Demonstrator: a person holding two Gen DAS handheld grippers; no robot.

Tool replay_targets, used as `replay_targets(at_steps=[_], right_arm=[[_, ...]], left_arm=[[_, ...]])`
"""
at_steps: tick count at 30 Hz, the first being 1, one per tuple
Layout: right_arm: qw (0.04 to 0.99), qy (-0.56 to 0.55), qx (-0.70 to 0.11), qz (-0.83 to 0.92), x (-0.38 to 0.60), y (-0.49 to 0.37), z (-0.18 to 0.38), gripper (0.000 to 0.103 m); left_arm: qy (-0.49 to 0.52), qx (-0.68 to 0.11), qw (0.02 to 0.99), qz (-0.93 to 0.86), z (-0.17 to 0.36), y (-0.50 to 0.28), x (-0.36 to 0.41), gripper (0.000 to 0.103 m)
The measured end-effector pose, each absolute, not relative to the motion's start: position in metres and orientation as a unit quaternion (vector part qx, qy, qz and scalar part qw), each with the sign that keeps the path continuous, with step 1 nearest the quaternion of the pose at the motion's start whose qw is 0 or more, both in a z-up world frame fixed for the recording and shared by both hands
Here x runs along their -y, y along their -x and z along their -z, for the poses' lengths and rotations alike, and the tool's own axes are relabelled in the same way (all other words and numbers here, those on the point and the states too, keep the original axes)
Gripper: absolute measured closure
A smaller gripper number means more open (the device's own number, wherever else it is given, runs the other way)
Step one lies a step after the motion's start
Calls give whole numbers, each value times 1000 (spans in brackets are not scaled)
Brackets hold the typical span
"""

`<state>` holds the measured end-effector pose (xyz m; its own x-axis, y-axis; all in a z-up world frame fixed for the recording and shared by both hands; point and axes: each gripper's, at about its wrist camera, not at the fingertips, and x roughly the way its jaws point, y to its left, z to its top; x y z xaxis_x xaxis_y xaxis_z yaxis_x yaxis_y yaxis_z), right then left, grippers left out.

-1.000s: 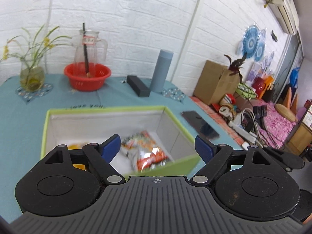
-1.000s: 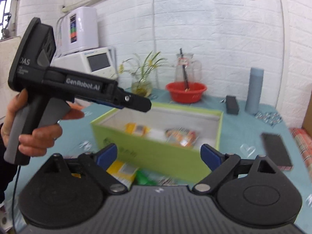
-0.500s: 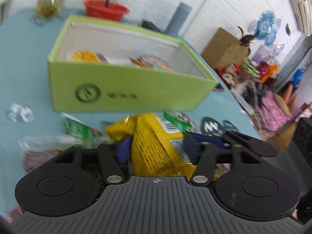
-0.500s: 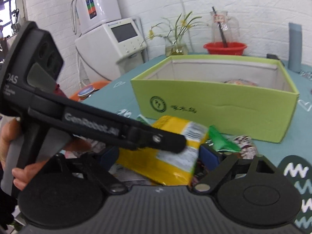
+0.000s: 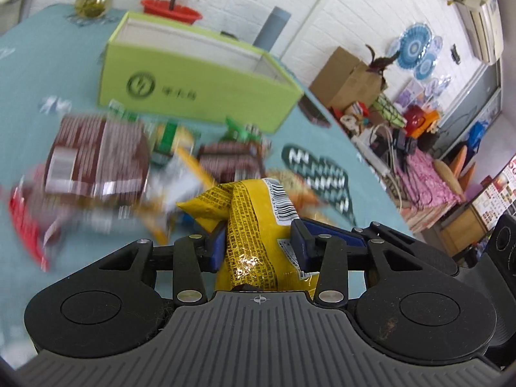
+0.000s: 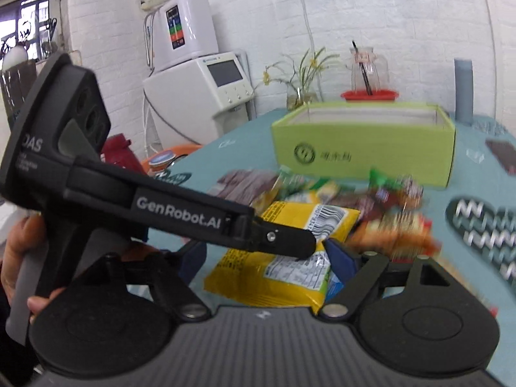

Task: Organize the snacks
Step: 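Grasp the yellow chip bag with the left tool and lift it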

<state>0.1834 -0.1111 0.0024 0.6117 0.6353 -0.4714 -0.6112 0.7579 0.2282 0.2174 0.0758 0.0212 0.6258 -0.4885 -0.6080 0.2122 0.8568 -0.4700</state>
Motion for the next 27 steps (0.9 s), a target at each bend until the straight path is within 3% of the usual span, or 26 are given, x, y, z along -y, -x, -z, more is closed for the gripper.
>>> replay_targets(at_steps=[2, 6, 7, 9, 17, 18, 19, 21, 27], right_arm=[[891, -35, -290, -347, 109, -174, 12, 19], [896, -33, -302, -324, 114, -164, 23, 17], [900, -33, -300, -314, 118, -161, 22, 15], [904, -42, -301, -303, 125, -156, 22, 12], [891, -6, -307, -335, 97, -158, 34, 17], [887, -2, -314, -337, 93, -161, 38, 21], [890, 9, -307, -336, 89, -160, 38, 31], [888, 9, -308, -342, 88, -159, 31, 34], [897, 9, -270, -349, 93, -176, -2, 34]], left_arm=[[175, -395, 882, 188, -5, -202, -76, 80], [185, -405, 882, 155, 8, -189, -89, 64], [188, -399, 886, 147, 6, -183, -96, 52], [190, -384, 894, 130, 2, -174, -106, 38], [200, -392, 886, 151, 12, -181, -109, 42], [198, -391, 885, 155, 13, -182, -109, 51], [201, -396, 881, 163, 14, -184, -109, 80], [224, -404, 868, 182, 15, -185, -111, 90], [221, -371, 879, 204, -23, -195, -110, 92]])
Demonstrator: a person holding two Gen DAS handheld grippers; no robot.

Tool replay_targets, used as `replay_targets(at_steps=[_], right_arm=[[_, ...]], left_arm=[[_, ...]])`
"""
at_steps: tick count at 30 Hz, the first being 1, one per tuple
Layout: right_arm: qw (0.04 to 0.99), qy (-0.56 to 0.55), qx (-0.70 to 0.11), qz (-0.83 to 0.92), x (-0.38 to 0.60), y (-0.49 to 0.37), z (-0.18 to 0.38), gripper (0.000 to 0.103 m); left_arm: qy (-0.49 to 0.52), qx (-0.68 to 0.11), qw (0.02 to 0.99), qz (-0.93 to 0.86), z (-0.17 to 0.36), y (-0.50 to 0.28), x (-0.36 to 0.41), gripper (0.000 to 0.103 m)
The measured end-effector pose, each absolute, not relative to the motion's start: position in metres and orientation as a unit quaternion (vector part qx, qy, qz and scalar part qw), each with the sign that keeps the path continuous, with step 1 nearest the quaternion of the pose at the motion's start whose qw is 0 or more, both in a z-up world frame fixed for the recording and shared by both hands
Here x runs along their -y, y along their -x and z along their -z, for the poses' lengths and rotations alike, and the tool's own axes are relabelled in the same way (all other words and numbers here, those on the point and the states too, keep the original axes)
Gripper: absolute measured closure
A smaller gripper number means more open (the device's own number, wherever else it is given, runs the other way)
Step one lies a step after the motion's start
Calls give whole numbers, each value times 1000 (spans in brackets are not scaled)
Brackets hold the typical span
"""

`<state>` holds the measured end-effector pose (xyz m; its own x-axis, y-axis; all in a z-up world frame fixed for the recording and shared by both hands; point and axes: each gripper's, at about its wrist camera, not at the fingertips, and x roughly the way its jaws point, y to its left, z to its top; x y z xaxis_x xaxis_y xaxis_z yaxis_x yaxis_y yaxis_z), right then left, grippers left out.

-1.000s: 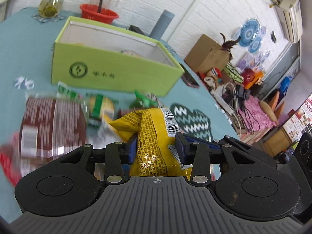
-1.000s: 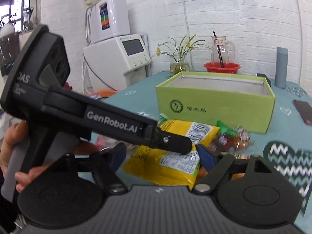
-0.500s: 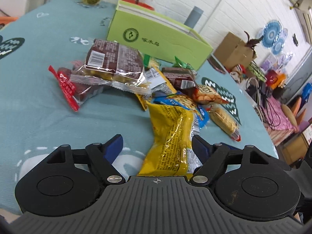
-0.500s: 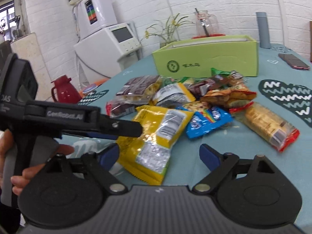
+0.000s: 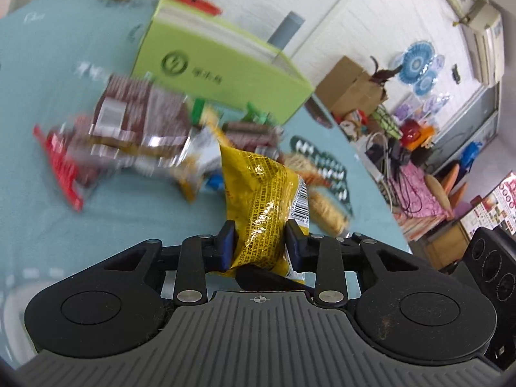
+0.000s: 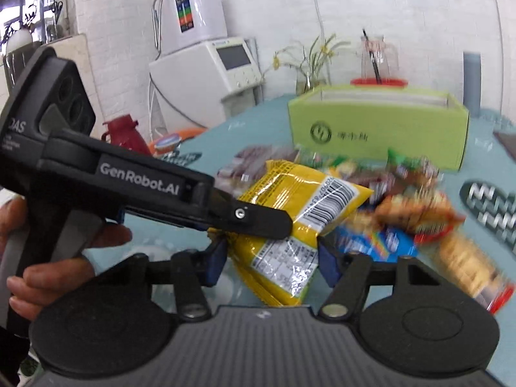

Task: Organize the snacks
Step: 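Grasp the yellow chip bag with the left tool and lift it, then carry the yellow chip bag into the box and open the left tool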

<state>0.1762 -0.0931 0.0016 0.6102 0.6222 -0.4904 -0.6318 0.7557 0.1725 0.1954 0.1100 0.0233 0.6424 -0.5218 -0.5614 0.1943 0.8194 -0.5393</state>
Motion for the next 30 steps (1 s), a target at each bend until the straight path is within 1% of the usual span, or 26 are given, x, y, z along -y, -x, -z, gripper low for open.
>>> replay_targets(at_steps=[4, 8, 12, 16, 21, 23, 24, 25, 30], right_arm=[[910, 25, -234, -342, 93, -218, -27, 34], [919, 40, -210, -332, 94, -285, -55, 34], [919, 57, -214, -325, 85, -358, -74, 34], [911, 76, -242, -326, 70, -425, -72, 34], [897, 90, -282, -328, 59, -476, -42, 34], [896, 95, -287, -326, 57, -486, -33, 31], [896, 94, -287, -326, 58, -488, -31, 28], [897, 90, -286, -325, 59, -490, -31, 27], [909, 64, -256, -322, 79, -472, -48, 23]], left_arm=[[189, -345, 896, 205, -57, -232, -100, 91], [169, -321, 908, 210, -90, -297, -96, 89], [147, -308, 919, 197, -111, -365, -91, 89], [139, -318, 921, 178, -107, -426, -95, 90], [143, -353, 910, 161, -72, -488, -105, 89], [134, -358, 912, 145, -60, -499, -108, 80], [127, -358, 915, 136, -56, -502, -110, 67], [122, -354, 919, 125, -54, -503, -111, 60], [124, -323, 930, 121, -69, -483, -121, 57]])
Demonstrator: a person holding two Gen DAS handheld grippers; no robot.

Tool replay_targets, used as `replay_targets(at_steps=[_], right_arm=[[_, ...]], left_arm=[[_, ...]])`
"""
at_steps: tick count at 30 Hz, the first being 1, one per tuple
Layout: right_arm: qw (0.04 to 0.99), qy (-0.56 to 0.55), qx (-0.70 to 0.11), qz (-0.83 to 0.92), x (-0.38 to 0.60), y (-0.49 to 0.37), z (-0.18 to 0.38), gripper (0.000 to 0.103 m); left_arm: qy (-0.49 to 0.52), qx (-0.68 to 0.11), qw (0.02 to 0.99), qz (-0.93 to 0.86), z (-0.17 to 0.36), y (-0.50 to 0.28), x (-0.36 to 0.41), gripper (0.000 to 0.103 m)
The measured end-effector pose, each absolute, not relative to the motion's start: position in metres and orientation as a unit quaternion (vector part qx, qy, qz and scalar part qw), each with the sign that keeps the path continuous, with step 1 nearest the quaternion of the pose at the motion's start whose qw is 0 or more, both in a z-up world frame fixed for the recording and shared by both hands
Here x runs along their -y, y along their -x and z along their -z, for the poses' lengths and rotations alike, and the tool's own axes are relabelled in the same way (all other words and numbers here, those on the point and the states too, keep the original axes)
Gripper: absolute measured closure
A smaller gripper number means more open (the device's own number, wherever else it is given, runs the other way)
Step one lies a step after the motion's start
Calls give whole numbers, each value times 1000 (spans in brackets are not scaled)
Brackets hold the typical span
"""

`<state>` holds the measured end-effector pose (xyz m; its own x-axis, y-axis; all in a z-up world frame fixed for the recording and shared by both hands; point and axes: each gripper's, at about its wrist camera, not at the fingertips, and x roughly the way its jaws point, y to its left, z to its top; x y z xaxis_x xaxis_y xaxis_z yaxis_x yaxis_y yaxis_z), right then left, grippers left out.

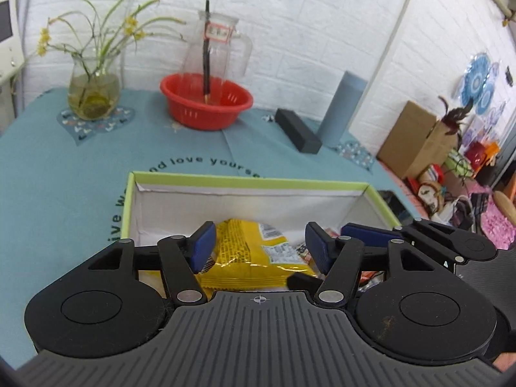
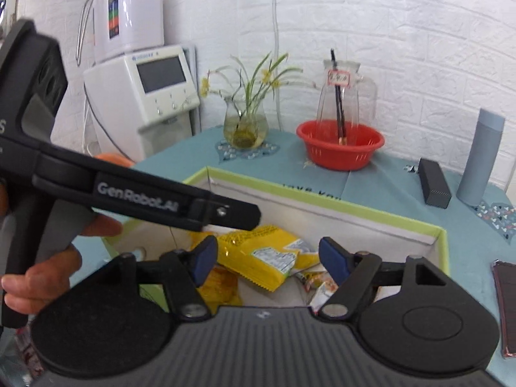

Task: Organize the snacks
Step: 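Carry the yellow chip bag into the box and open the left tool, then grasp the brown wafer pack with the left tool and lift it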

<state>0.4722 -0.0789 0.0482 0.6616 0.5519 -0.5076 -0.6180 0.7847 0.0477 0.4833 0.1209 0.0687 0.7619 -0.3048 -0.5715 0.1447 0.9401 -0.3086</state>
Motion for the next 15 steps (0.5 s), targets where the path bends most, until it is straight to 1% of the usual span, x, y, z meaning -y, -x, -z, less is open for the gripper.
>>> replay_targets(at_steps=[2, 4, 5, 7, 9, 11, 15], right_arm=[[914, 55, -241, -321, 88, -453, -59, 21], [917, 47, -230, -321, 96, -428, -69, 15], [918, 46, -224, -324, 99, -413, -72, 14], [919, 48, -211, -329, 103, -380, -75, 11], [917, 49, -206, -338, 104, -350, -74, 11], [913, 47, -206, -348, 102, -322, -68, 11], [899, 16, -232, -371, 90, -277, -41, 10]], left_arm=[[116, -307, 937, 121, -83, -466, -120, 55], [112, -293, 941, 125, -94, -446, -120, 50], [111, -285, 943, 129, -101, -433, -120, 49], [111, -268, 947, 135, -111, -406, -122, 44], [108, -253, 952, 134, -117, -377, -128, 38], [104, -243, 956, 126, -118, -351, -134, 36], [105, -242, 960, 97, -101, -299, -152, 30]])
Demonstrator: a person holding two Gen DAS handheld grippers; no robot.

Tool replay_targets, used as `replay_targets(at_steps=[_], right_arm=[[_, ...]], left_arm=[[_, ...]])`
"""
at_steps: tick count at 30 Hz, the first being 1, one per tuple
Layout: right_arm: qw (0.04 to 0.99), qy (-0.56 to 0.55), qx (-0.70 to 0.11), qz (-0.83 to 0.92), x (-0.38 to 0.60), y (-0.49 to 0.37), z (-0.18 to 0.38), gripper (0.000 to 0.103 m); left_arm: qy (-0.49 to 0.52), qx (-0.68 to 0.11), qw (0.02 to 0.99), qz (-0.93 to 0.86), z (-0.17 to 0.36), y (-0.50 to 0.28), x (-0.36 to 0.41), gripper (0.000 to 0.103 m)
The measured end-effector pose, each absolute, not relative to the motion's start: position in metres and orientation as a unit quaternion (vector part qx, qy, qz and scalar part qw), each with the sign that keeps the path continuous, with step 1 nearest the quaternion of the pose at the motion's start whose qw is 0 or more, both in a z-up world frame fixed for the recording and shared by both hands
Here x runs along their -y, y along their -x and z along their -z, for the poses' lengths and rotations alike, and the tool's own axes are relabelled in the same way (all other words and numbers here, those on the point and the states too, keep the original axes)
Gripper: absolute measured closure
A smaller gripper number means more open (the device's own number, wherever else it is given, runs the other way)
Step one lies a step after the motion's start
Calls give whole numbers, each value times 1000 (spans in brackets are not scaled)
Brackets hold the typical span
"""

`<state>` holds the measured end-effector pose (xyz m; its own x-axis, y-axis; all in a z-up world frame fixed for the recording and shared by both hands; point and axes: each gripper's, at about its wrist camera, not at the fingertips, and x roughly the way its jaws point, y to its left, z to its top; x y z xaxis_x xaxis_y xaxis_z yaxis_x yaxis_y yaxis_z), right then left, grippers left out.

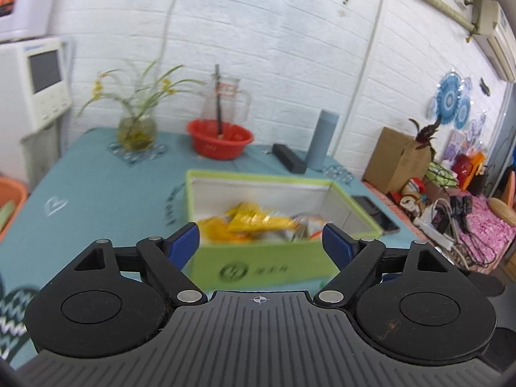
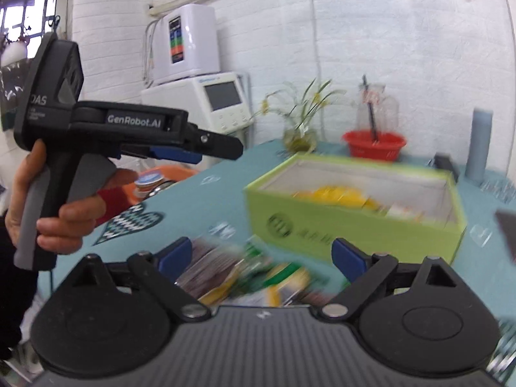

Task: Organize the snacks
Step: 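Grasp the brown wafer pack with the left tool and lift it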

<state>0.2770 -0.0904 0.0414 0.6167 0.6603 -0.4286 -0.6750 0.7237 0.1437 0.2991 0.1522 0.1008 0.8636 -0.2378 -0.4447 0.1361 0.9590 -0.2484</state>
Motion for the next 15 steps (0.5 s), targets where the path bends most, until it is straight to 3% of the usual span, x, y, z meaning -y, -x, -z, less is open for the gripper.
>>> replay_targets(at_steps=[6, 12, 15], right_arm=[[872, -23, -286, -396, 51, -255, -3, 10], [879, 14, -294, -375, 14, -270, 6, 10], [882, 29, -295, -367, 4, -278, 12, 10]], left_arm=[[137, -306, 940, 69, -41, -257, -180, 31], [177, -330, 922, 100, -19, -263, -198, 31], [189, -353, 909, 121, -7, -275, -200, 37]])
